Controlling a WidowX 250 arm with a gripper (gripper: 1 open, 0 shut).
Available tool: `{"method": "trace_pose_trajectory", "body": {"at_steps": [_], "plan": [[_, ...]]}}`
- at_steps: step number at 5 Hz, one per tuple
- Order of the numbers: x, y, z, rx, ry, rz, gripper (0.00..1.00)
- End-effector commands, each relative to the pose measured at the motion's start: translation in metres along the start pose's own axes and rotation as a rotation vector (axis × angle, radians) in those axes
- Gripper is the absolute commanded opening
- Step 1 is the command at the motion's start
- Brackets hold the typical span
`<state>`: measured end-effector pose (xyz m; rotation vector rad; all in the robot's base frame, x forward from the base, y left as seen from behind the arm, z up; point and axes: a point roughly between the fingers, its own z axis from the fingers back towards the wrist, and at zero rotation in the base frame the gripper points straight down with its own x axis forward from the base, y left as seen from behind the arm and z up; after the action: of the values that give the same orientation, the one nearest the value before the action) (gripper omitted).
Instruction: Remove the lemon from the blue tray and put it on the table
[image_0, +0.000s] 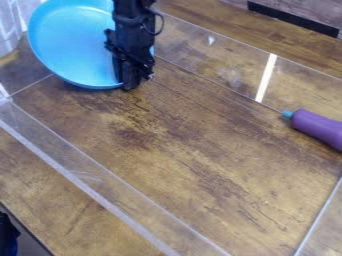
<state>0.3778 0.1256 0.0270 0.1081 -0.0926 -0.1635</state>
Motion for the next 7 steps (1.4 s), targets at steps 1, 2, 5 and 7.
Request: {"method": "trace_pose_trajectory", "body": {"at_steps": [1, 2, 5, 7], "plan": [[0.001, 0.011, 0.012, 0.015, -0.028, 0.012, 0.0], [-0.001, 0.012, 0.014, 0.013, -0.026, 0.012, 0.0], [-0.009, 0.017, 0.016, 0.006, -0.021, 0.018, 0.0], [-0.018, 0.025, 0.013, 0.001, -0.015, 0.032, 0.0]]}}
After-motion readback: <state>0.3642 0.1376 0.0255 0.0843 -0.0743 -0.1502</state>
